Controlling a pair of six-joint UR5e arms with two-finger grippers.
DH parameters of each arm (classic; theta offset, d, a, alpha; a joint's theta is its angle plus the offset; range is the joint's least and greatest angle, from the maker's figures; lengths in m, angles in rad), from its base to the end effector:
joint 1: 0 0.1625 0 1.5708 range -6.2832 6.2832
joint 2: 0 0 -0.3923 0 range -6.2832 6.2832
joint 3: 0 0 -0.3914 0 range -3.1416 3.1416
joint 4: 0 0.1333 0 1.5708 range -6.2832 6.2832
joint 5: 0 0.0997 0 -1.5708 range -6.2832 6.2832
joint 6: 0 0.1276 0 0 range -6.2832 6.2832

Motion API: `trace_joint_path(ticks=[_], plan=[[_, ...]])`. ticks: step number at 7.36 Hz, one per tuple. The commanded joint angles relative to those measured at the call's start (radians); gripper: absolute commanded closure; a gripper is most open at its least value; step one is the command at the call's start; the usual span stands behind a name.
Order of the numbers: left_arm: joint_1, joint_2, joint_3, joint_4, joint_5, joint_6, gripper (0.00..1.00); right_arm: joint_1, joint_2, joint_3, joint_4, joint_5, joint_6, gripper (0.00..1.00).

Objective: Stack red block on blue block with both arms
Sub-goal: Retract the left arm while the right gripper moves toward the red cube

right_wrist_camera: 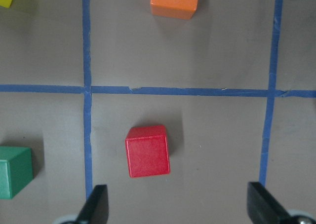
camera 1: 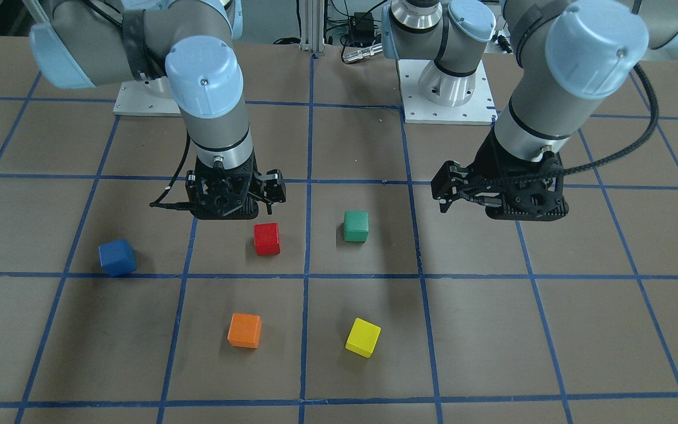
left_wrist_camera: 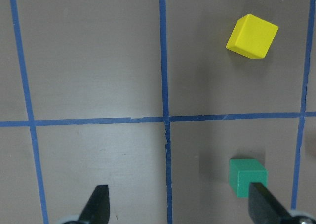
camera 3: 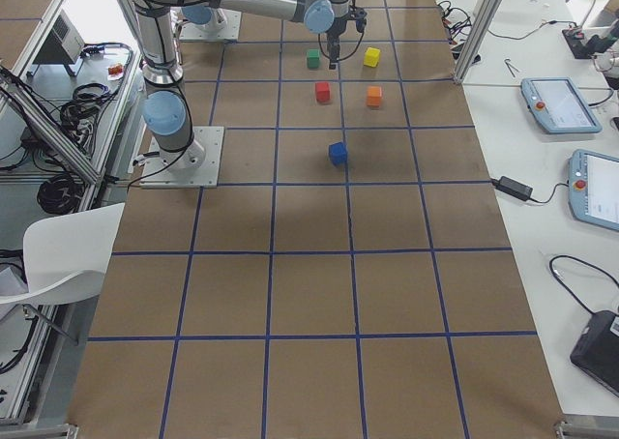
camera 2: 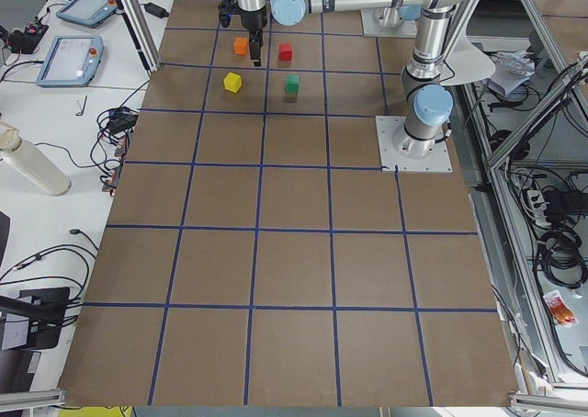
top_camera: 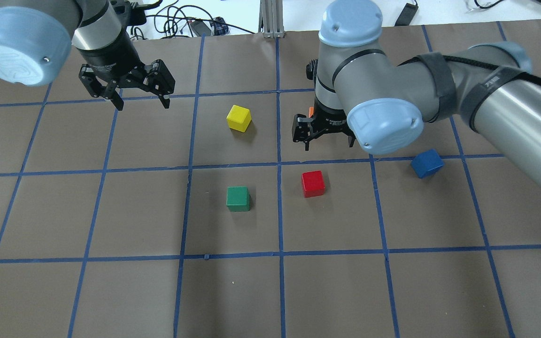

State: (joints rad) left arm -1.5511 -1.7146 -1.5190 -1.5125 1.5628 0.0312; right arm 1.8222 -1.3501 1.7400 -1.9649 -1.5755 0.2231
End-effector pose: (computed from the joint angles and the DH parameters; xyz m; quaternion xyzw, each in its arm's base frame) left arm -0.1236 -0.5438 0.3839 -0.0057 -0.9998 -0.0167 0.0044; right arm 0.2649 -0.4979 0.2693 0.0141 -0.9999 0.0026 0.0018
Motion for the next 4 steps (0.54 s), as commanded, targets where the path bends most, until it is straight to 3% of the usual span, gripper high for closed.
trace_joint_path(ticks=[1,4], plan=[[0.005,0.058,-0.068,0.011,-0.003,0.012,0.0,0.014,0.054,0.093,-0.209,0.029,0.063,0.0],[0.009,0.081,-0.084,0.014,-0.004,0.016,0.0,0.035,0.161,0.104,-0.264,0.032,0.085,0.0]])
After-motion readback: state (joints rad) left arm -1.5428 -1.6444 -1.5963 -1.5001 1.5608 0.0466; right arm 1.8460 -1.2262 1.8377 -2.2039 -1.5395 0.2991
